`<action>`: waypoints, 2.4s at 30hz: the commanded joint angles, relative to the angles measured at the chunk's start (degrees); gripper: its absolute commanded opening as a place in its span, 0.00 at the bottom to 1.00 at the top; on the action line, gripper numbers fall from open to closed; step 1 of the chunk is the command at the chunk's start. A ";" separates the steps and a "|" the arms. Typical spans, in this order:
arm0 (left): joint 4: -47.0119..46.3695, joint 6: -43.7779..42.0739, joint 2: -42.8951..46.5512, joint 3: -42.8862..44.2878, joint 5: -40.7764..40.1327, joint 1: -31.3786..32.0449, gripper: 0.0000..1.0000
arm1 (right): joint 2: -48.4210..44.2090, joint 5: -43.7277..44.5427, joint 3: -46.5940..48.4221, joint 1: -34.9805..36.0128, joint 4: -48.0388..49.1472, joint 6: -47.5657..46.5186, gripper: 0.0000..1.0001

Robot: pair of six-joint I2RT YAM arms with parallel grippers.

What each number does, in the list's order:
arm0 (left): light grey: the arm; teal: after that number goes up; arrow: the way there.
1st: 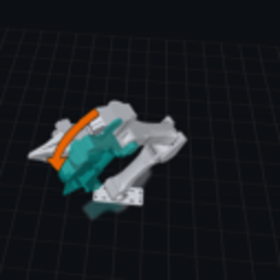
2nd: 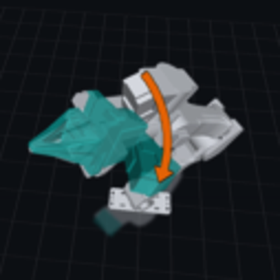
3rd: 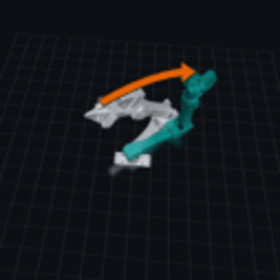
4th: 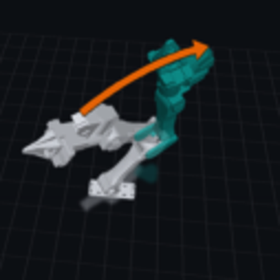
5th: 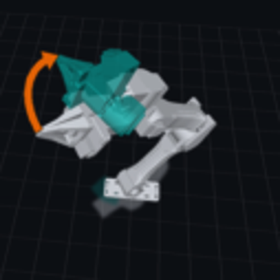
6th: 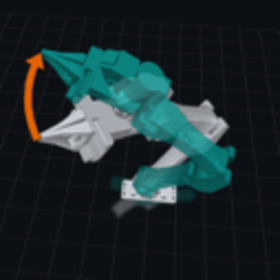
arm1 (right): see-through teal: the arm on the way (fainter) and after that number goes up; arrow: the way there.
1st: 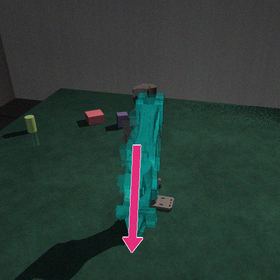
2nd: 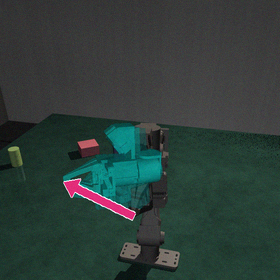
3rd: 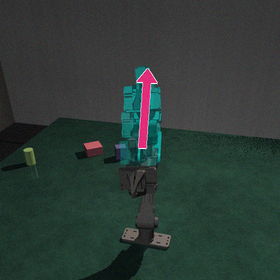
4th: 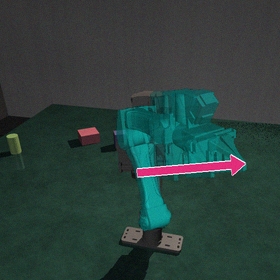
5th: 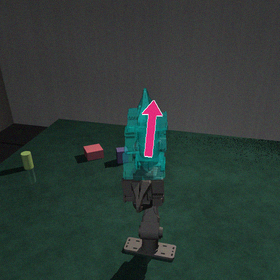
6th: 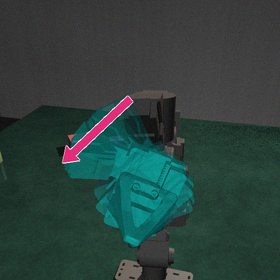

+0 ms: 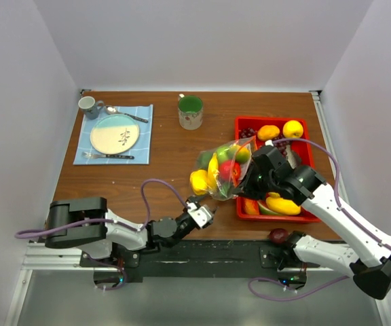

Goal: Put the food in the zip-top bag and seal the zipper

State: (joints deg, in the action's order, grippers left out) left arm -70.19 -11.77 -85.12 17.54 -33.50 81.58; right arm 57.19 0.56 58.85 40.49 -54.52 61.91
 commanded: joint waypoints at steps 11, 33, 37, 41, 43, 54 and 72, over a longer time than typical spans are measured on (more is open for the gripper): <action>-16.56 -4.23 -2.06 9.18 2.20 2.44 0.55 | 1.79 0.67 3.90 0.29 -2.34 4.88 0.00; -10.23 -1.94 -4.79 13.13 1.68 2.97 0.45 | 0.82 1.20 4.87 0.38 -3.84 7.00 0.00; -8.65 -1.41 -4.62 13.13 2.47 2.97 0.45 | 0.73 1.20 4.87 0.29 -3.75 7.35 0.00; -8.64 -1.24 -4.97 12.87 1.51 2.97 0.45 | 0.99 1.03 4.87 0.29 -3.57 7.44 0.00; -8.65 -1.33 -5.05 13.05 1.15 2.97 0.42 | 0.99 1.02 4.87 0.29 -3.49 7.35 0.00; -7.24 -1.24 -5.84 14.28 0.27 2.97 0.28 | 1.00 0.76 4.43 0.29 -3.13 7.61 0.00; -4.34 -0.89 -5.14 14.54 0.54 2.97 0.00 | 1.43 0.58 4.43 0.38 -2.26 8.05 0.00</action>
State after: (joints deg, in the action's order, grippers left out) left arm -72.69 -13.98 -90.87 30.76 -32.71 84.16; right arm 58.98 0.99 61.17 40.49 -57.78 68.29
